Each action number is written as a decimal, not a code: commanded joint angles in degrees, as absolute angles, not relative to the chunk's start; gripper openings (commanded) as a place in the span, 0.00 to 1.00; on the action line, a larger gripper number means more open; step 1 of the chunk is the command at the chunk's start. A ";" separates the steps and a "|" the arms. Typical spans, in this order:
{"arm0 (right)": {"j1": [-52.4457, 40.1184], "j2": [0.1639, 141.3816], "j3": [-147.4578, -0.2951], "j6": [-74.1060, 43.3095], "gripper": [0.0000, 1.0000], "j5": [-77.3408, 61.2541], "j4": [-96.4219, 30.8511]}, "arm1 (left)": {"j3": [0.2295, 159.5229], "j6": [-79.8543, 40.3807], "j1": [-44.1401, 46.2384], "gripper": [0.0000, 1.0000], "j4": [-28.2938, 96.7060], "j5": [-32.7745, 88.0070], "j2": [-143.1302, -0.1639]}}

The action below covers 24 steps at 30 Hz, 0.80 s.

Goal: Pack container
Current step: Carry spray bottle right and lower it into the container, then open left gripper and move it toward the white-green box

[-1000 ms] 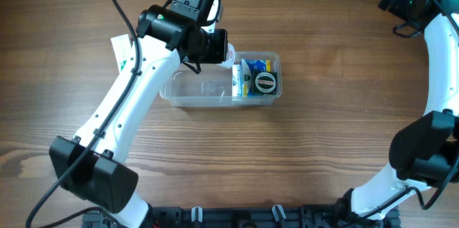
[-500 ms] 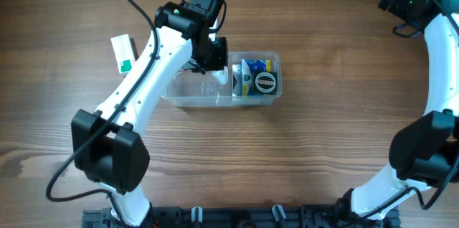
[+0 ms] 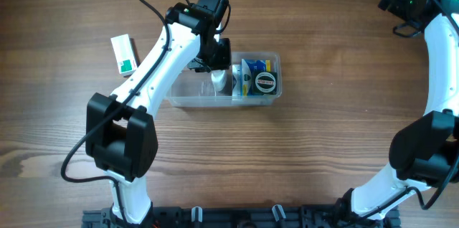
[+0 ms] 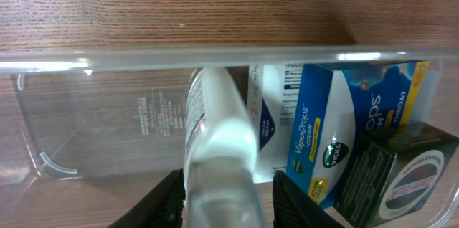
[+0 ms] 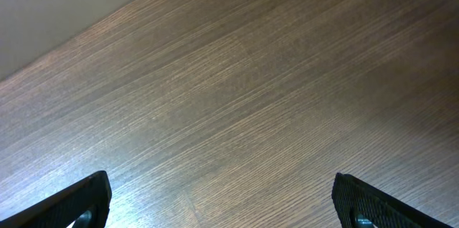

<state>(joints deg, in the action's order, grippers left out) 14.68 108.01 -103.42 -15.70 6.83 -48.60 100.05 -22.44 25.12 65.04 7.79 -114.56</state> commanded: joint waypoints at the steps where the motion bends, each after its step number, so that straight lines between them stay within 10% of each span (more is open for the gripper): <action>1: 14.48 108.33 -103.37 -15.18 1.00 6.33 -48.45 | 101.47 -22.96 25.30 0.43 64.93 7.42 -114.78; 13: 14.48 108.33 -103.37 -15.18 1.00 6.33 -48.45 | 102.52 -23.20 21.17 0.98 54.83 8.91 -106.30; 24: 14.48 108.33 -103.37 -15.18 1.00 6.33 -48.45 | 102.21 -21.78 -1.69 0.99 61.06 -1.61 -100.53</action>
